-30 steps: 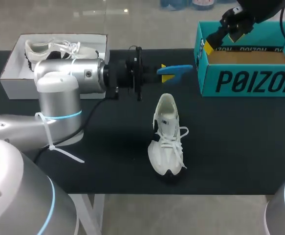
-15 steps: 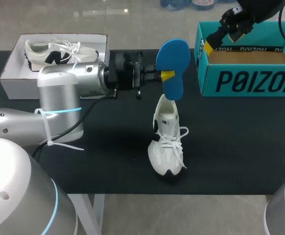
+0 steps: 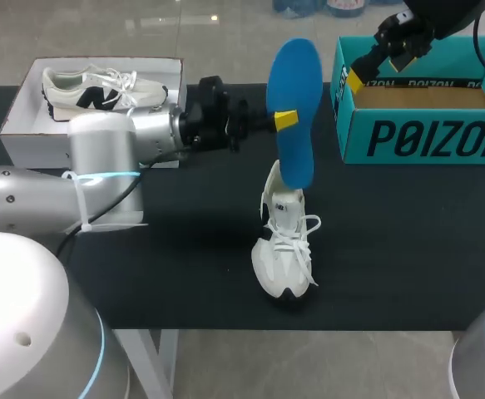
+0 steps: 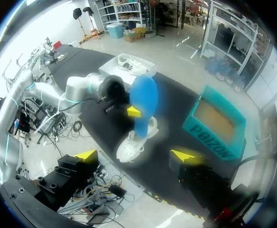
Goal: Take the shoe out of the shoebox, open the shoe tongue, remove and reinsert the insole, then place the shoe into the shoebox
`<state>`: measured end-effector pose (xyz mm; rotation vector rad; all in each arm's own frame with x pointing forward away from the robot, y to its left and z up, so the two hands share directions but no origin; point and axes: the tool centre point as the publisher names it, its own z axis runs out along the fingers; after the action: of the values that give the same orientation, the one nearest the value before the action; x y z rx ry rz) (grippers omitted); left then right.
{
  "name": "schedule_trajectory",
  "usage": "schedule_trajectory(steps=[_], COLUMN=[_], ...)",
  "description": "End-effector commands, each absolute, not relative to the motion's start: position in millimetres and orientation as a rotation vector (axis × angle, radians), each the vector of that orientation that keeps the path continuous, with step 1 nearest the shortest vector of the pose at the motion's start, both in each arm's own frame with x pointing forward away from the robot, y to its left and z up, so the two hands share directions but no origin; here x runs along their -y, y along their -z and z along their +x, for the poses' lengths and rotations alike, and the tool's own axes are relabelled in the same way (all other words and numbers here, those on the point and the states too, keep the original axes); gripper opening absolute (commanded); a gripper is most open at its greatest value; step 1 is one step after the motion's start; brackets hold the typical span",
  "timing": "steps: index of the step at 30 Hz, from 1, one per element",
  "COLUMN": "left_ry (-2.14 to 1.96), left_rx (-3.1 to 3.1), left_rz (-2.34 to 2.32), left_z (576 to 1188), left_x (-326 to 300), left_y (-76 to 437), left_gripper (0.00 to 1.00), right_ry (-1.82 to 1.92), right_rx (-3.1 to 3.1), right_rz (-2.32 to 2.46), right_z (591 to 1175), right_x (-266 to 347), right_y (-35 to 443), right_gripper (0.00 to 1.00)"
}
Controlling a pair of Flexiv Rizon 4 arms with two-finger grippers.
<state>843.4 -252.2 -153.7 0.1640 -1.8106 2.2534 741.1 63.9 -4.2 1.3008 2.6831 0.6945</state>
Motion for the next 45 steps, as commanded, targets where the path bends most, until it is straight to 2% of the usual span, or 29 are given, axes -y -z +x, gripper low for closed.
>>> schedule_trajectory(steps=[1,45], left_ry=[-2.101,-1.744], left_rx=[1.715,1.376], left_rz=[0.344,0.863], left_z=[847,876], left_x=[250,248], left_y=[151,165], left_gripper=[0.0,0.0], right_ry=[-0.687,-0.687], right_rx=[-2.687,-2.687], right_rz=[1.304,1.304], right_z=[743,743], right_x=[-66,-66], right_y=[3,3], right_gripper=[1.0,1.0])
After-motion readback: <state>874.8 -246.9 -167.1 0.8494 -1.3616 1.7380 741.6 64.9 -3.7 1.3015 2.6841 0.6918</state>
